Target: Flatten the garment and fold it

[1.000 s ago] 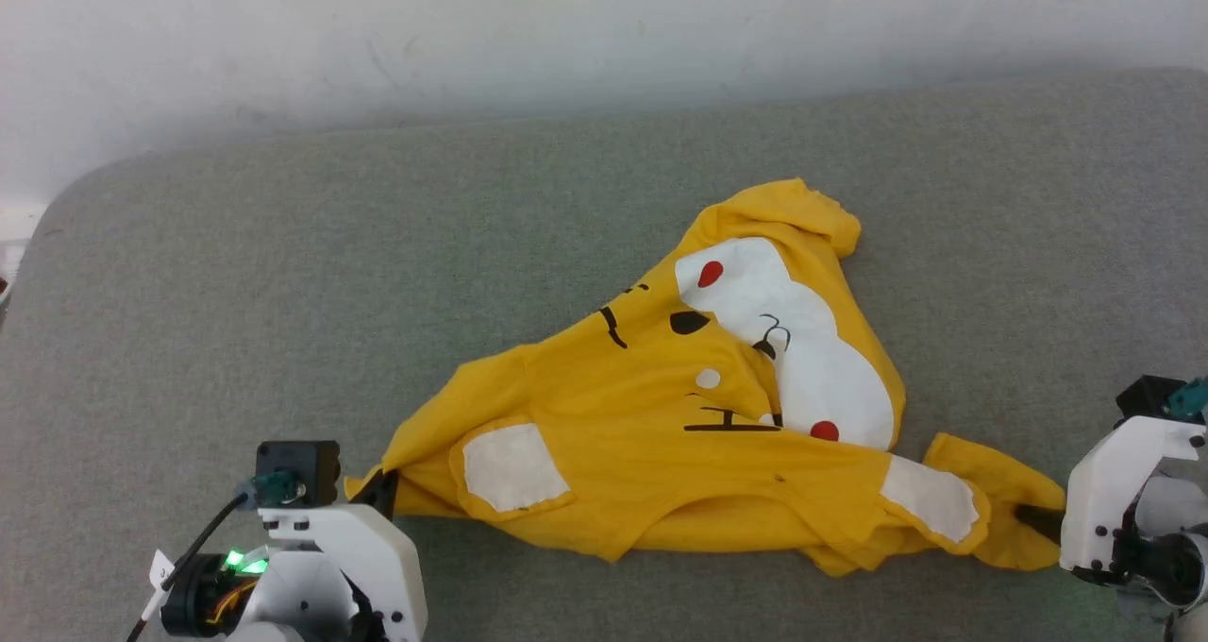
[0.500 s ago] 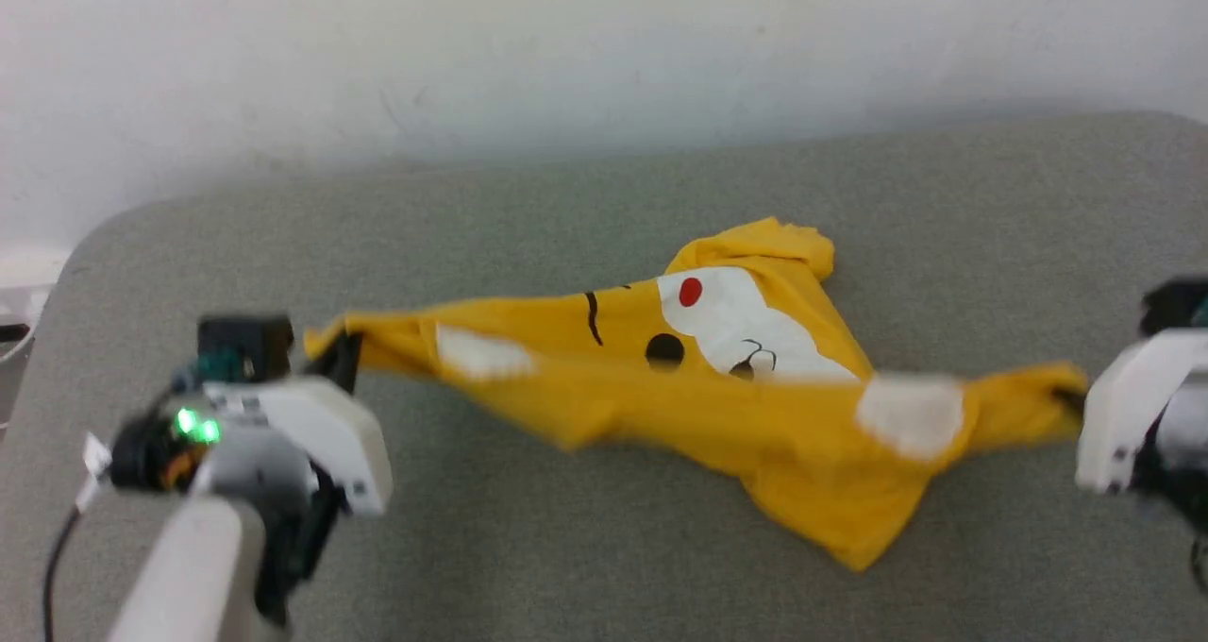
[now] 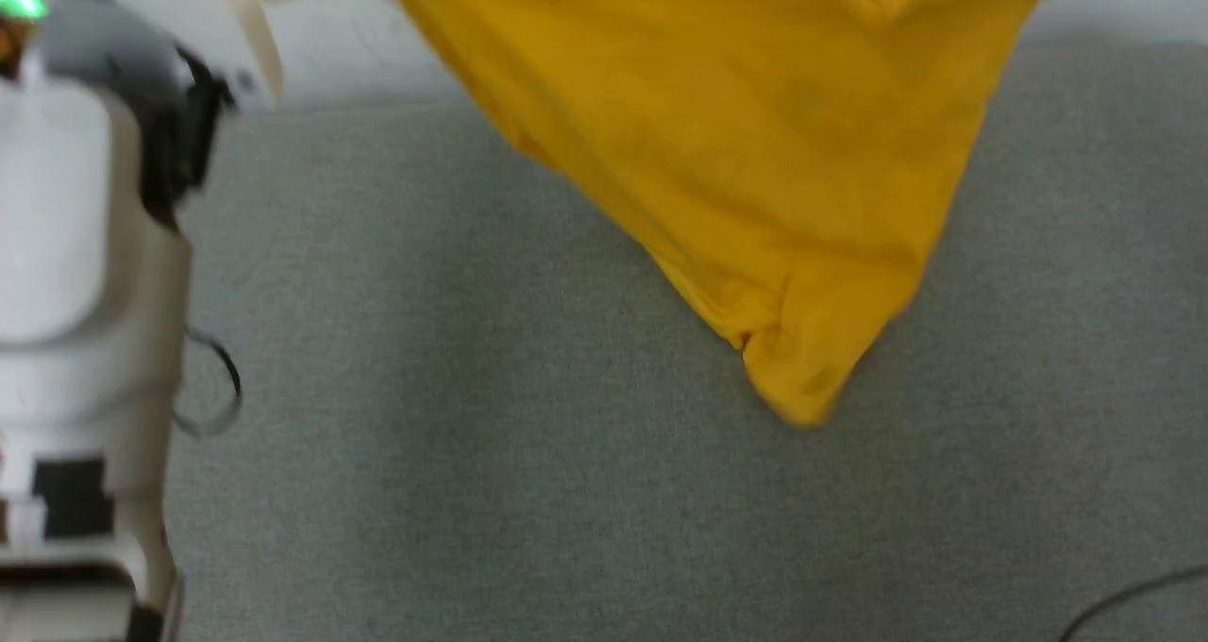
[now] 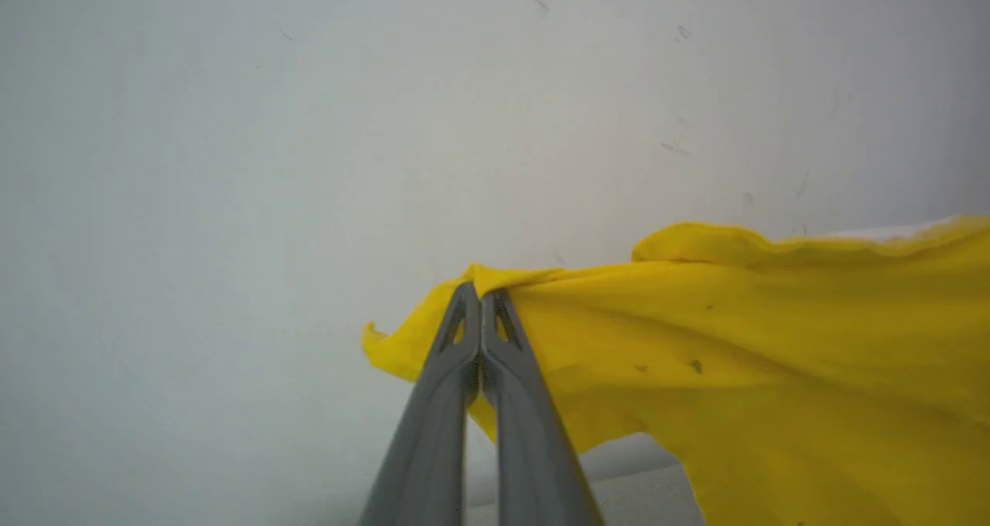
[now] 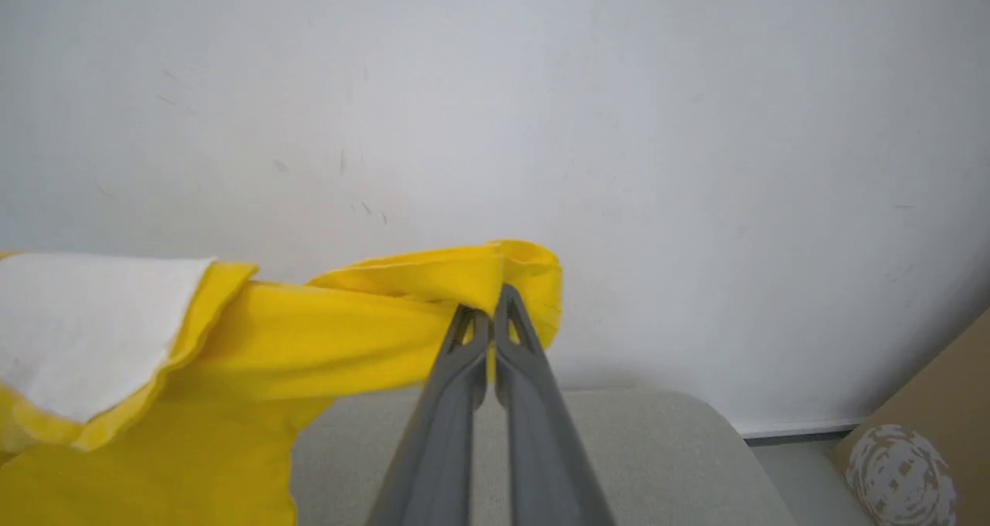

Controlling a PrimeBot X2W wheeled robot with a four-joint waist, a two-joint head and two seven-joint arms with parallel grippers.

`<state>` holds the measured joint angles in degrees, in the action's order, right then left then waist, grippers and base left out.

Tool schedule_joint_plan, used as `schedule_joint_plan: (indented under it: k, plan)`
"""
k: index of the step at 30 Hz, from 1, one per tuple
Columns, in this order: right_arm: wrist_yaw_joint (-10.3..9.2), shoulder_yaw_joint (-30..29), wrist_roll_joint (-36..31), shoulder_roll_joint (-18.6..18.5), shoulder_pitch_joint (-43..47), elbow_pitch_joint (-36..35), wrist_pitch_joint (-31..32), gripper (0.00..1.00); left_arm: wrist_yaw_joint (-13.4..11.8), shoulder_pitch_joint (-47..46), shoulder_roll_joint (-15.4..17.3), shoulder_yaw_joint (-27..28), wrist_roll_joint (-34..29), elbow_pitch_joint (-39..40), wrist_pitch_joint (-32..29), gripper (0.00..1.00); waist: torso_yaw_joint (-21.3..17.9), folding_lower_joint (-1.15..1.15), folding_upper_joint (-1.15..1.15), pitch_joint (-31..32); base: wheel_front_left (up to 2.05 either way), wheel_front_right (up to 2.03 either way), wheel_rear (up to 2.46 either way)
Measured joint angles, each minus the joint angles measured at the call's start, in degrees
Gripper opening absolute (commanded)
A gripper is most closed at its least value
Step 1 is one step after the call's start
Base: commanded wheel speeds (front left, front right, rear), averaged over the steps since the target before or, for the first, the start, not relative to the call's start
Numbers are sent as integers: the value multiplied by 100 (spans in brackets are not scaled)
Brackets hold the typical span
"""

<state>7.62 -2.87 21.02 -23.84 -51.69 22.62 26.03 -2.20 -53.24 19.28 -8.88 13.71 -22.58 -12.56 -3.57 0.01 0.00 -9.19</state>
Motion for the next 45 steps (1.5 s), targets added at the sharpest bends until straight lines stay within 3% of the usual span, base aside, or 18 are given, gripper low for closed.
schedule_joint_plan:
  k: [11,16,23,26,29,36,42,45]
  plan:
    - [1,441,-781,-181,-2668,985,-2103,0,-119,-2836,102,-87,-482,-1400,1068,0,-78,1,0,-1254,0,0,0]
    - [0,831,-801,-90,-3214,1527,-2626,0,-141,-3359,103,-132,-523,-1917,1306,0,-108,1,0,-1780,0,0,0]
    - [0,1365,-494,113,-3285,2390,-3040,0,-142,-3338,-26,-107,-387,-2527,1656,0,-132,1,0,-2290,0,0,0]
    - [0,1606,-315,172,-3167,2747,-3149,0,-129,-3059,-124,-62,-241,-2783,1817,0,-132,1,0,-2336,0,0,0]
    - [0,1878,-62,255,-2826,3000,-3307,0,224,-2586,-246,-2,38,-2996,1982,0,-132,-1,0,-2253,0,0,0]
    - [0,2555,620,250,-1327,3090,-3523,0,318,-804,-334,233,428,-3087,2524,0,-124,-2,0,-1719,0,0,0]
    - [0,2891,1157,-9,211,2443,-3526,0,300,1032,-341,402,654,-2190,2649,0,-87,-3,0,-1045,0,0,0]
    - [0,2874,1300,-214,1025,1939,-3339,0,104,2050,-333,457,699,-1390,2529,0,-75,-4,0,-696,0,0,0]
